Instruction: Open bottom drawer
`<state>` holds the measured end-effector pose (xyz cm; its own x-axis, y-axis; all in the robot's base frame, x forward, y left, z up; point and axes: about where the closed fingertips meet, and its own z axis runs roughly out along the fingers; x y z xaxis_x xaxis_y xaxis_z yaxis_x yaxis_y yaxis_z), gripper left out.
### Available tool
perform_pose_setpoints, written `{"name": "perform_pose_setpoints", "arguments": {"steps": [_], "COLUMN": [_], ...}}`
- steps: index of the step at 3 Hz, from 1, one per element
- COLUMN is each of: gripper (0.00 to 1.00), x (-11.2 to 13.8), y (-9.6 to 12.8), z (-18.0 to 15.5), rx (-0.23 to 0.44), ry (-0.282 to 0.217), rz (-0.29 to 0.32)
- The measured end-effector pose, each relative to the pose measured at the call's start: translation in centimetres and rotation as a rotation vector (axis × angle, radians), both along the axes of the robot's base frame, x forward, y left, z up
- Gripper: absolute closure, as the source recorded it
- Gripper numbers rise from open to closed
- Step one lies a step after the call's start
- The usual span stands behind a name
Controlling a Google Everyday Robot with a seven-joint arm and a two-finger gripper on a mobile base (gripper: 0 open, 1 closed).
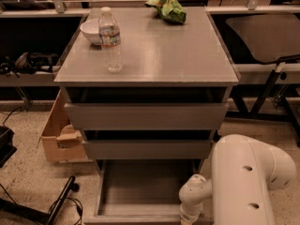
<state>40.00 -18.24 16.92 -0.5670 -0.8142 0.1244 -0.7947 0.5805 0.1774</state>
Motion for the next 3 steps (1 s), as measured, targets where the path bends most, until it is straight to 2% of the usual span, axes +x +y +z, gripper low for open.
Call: {"name": "perform_pose_setpoints", "arguments": {"steps": [3], "gripper": [1.0], "x": [-2.0], "y": [-0.3], "z": [0.2], "rx": [0.005], "ry": [0.019], "rz": [-0.034]}}
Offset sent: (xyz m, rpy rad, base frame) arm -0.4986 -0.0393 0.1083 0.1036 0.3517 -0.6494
